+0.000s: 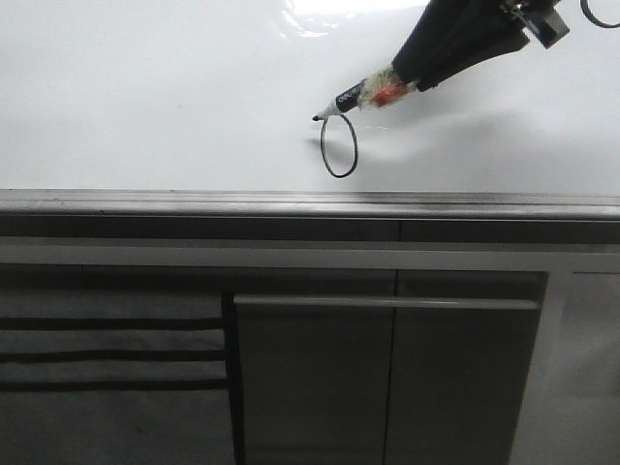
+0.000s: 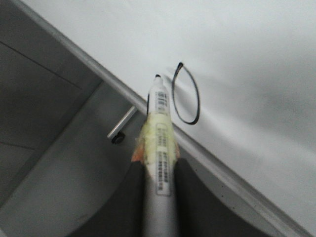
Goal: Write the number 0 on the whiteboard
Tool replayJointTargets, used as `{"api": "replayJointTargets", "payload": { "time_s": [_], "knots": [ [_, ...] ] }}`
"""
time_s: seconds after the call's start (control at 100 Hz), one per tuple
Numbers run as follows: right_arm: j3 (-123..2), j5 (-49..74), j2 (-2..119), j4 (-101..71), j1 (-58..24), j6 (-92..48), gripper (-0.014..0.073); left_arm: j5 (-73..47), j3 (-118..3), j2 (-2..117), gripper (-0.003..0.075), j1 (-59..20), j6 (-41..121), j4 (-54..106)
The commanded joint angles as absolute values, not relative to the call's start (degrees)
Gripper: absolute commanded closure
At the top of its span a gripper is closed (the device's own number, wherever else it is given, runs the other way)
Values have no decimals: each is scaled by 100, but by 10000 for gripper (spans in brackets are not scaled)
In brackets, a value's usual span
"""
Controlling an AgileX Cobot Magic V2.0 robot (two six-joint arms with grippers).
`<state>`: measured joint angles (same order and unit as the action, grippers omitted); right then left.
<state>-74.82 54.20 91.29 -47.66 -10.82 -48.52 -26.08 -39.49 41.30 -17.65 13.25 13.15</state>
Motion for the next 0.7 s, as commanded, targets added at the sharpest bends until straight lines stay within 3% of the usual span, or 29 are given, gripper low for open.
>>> {"api": "replayJointTargets", "payload": {
  "time_s": [0.0, 0.21, 0.36, 0.69],
  "knots": [
    [-7668, 5898, 8634, -5138, -1122, -5381, 617, -2240, -4102, 4137, 335, -1752, 1291, 1356],
    [-7415, 7213, 7784, -5097, -1627, -6582, 617, -3147, -4327, 4324, 335, -2150, 2856, 1928],
    [-7204, 6952, 7379, -4562, -2240, -6600, 617, -4282, -4841, 4837, 335, -2848, 4524, 2671],
    [-7204, 6263, 7322, -4162, -3202, -7653, 617, -4845, -5716, 6131, 334, -4158, 4906, 2848]
  ]
}}
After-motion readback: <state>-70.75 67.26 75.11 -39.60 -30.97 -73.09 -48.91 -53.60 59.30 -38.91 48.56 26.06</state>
